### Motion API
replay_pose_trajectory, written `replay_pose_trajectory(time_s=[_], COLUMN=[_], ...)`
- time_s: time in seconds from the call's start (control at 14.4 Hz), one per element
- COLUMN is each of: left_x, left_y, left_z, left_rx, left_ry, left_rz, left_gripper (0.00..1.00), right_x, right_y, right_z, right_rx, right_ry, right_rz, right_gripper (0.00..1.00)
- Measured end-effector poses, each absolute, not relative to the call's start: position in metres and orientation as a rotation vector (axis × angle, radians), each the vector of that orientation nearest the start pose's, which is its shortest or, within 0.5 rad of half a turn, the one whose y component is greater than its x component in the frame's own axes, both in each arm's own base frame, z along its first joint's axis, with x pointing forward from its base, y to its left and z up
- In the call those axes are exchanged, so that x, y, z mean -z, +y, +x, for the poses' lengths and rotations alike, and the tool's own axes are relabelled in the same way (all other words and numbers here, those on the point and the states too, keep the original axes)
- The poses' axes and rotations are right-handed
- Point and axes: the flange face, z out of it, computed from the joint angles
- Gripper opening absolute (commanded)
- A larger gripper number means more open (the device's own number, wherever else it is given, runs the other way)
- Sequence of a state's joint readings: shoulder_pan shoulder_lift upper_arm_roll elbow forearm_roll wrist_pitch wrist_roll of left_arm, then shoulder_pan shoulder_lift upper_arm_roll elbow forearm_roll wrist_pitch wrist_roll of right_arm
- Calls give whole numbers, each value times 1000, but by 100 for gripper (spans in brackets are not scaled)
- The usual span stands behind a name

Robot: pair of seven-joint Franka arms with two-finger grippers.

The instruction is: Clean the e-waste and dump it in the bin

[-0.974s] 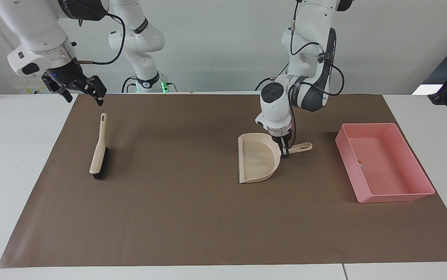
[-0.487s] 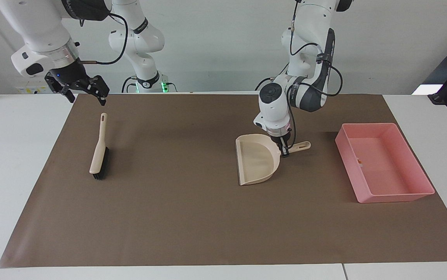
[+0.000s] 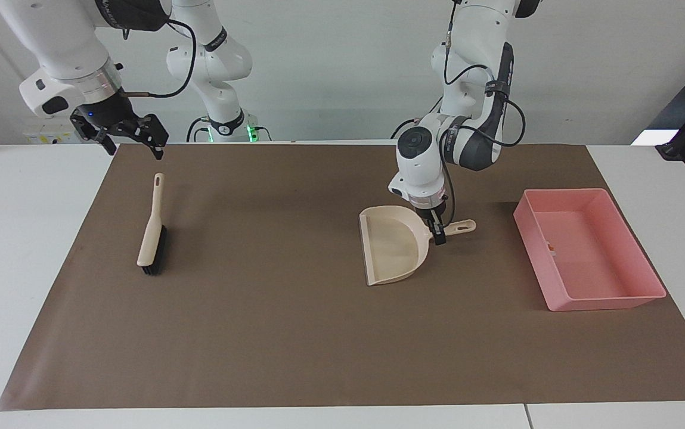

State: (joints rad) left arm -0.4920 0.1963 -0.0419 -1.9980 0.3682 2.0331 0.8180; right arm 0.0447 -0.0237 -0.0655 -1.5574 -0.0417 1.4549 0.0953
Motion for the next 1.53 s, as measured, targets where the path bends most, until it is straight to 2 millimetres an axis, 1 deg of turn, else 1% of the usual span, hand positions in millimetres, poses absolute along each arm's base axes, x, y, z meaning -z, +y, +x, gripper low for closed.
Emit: replay_pose_trajectory(time_s=[0.07,0.28,0.35,0.42,0.56,0.7,0.83,0.97,1.04,1.11,1.18,1.39,1.53], left_x=[-367,-424,-440,-452,-467,-473,-481,-492,-498,-505,-516,-553,-573], left_y=[-272,-263,-256,-245,-208,-158,-110,-73,-60,-53,-53,-67,-74], left_z=[505,503,505,509,519,529,536,540,540,540,541,544,547], left_rx=[-305,-348,-343,-332,-331,-358,-357,-332,-313,-286,-245,-111,-40], left_ry=[1967,1905,1883,1854,1775,1669,1556,1444,1344,1202,1018,481,250], left_rz=[-2062,-2194,-2237,-2280,-2404,-2547,-2642,-2715,-2764,-2821,-2880,-3006,-3074], left_gripper=[99,99,99,99,99,99,99,99,99,99,99,99,99], right_x=[-634,-634,-633,-633,-633,-633,-633,-633,-633,-633,-633,-633,-633], right_y=[-17,-16,-16,-16,-16,-16,-16,-16,-16,-16,-16,-16,-16], right_z=[534,534,534,534,534,534,534,534,534,534,534,534,534], right_rx=[-124,-125,-126,-127,-128,-128,-128,-128,-128,-128,-129,-129,-129], right_ry=[190,189,189,189,189,189,189,189,189,189,189,189,189], right_rz=[-3176,-3176,-3176,-3176,-3176,-3176,-3176,-3176,-3176,-3176,-3176,-3176,-3176], right_gripper=[100,100,100,100,100,100,100,100,100,100,100,100,100])
